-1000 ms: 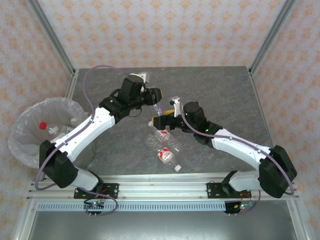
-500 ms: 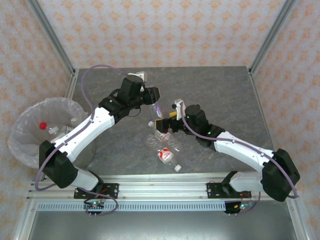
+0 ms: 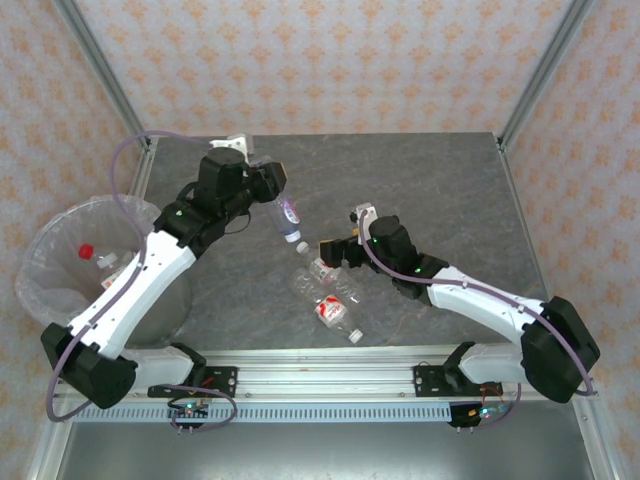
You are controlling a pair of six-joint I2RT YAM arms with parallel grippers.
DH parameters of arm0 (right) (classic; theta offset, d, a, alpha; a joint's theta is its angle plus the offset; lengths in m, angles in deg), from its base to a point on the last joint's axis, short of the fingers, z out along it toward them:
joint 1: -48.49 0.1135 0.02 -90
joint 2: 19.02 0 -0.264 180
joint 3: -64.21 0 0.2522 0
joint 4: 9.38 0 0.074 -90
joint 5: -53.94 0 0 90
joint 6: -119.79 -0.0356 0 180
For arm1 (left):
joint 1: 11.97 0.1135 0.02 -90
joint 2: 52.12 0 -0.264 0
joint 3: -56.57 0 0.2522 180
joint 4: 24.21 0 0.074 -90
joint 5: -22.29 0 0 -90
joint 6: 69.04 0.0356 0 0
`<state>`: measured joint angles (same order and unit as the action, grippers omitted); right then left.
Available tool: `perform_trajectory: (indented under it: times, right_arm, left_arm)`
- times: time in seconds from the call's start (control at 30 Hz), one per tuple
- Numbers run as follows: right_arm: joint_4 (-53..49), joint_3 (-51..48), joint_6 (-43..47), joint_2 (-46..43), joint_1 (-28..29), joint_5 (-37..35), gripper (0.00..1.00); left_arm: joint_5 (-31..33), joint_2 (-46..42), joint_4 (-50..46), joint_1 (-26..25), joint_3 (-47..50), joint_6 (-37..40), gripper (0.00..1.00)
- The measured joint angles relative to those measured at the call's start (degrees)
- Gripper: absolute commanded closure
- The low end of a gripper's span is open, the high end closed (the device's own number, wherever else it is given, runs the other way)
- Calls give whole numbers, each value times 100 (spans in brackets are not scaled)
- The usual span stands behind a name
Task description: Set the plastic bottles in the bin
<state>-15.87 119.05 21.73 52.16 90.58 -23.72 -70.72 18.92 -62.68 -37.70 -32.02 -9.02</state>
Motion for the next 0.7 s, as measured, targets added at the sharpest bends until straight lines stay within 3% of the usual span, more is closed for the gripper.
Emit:
perform_trajectory:
  times: [0.4,0.7]
  right_arm:
    - [179,-7,-136,157,0,-1246,1]
    - [304,-7,-350,374,-13,-2017,1]
  left_arm:
    - [1075,-1244,-966,68,-61,422,50]
    - [1965,-1816,-1602,68,-804,984,50]
